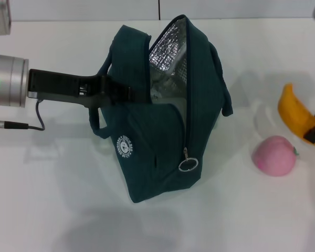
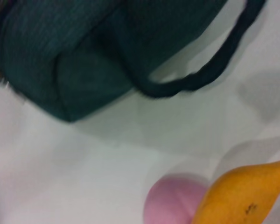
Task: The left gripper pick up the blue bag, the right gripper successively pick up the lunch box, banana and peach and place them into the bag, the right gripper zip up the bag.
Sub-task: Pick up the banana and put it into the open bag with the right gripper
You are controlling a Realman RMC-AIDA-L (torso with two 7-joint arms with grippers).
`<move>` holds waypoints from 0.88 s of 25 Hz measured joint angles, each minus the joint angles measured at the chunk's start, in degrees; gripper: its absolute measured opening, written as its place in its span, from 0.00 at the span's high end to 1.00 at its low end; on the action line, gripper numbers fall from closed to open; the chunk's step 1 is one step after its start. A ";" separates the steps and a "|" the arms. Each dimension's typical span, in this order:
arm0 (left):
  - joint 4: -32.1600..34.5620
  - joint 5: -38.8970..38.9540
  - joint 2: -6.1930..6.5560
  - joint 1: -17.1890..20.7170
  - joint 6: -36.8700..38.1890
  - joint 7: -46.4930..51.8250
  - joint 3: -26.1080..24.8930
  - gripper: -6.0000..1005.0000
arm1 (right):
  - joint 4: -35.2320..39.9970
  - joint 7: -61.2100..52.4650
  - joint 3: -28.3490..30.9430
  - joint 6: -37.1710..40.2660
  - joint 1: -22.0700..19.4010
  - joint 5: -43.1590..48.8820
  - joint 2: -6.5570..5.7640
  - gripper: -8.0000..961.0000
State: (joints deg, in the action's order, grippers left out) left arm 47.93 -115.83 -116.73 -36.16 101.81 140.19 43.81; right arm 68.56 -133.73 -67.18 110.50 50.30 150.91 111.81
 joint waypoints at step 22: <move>-0.15 0.01 -0.76 0.56 0.45 -0.71 0.31 0.94 | 3.98 4.63 20.89 -15.59 -5.53 -22.00 -0.59 0.54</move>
State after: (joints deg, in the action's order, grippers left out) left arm 47.79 -115.82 -117.49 -35.60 102.27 139.48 44.12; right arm 72.54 -129.10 -46.29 94.91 44.76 128.90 111.22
